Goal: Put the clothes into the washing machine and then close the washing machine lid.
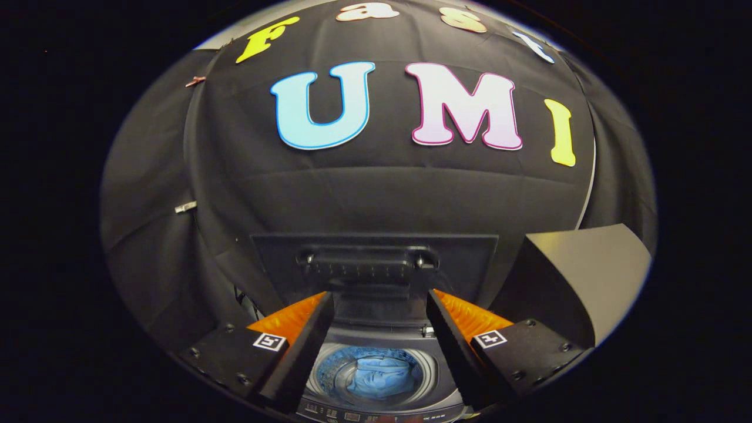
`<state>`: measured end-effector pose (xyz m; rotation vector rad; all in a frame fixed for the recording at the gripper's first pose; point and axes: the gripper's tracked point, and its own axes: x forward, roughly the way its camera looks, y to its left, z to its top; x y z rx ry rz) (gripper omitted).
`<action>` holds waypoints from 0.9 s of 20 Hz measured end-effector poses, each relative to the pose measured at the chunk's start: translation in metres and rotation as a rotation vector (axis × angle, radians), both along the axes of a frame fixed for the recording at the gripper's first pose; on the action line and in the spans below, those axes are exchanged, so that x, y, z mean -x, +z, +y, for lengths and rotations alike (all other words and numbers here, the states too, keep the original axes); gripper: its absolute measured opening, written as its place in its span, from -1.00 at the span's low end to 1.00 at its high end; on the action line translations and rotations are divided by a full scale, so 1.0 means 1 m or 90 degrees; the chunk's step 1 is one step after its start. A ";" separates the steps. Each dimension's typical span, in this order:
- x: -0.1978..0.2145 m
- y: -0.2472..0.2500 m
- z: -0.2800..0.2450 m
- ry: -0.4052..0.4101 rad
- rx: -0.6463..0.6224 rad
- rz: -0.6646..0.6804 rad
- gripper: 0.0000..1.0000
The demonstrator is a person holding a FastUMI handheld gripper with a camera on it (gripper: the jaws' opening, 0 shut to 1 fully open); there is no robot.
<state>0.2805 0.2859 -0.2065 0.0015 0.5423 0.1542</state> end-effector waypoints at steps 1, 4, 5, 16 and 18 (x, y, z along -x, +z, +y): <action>-0.006 0.003 0.003 0.004 -0.002 0.001 1.00; -0.031 0.021 0.007 -0.006 -0.012 -0.012 0.99; -0.039 0.025 0.009 -0.006 -0.013 -0.013 1.00; -0.109 -0.019 -0.004 -0.032 0.007 0.025 1.00; -0.111 -0.023 0.000 -0.008 0.009 0.026 1.00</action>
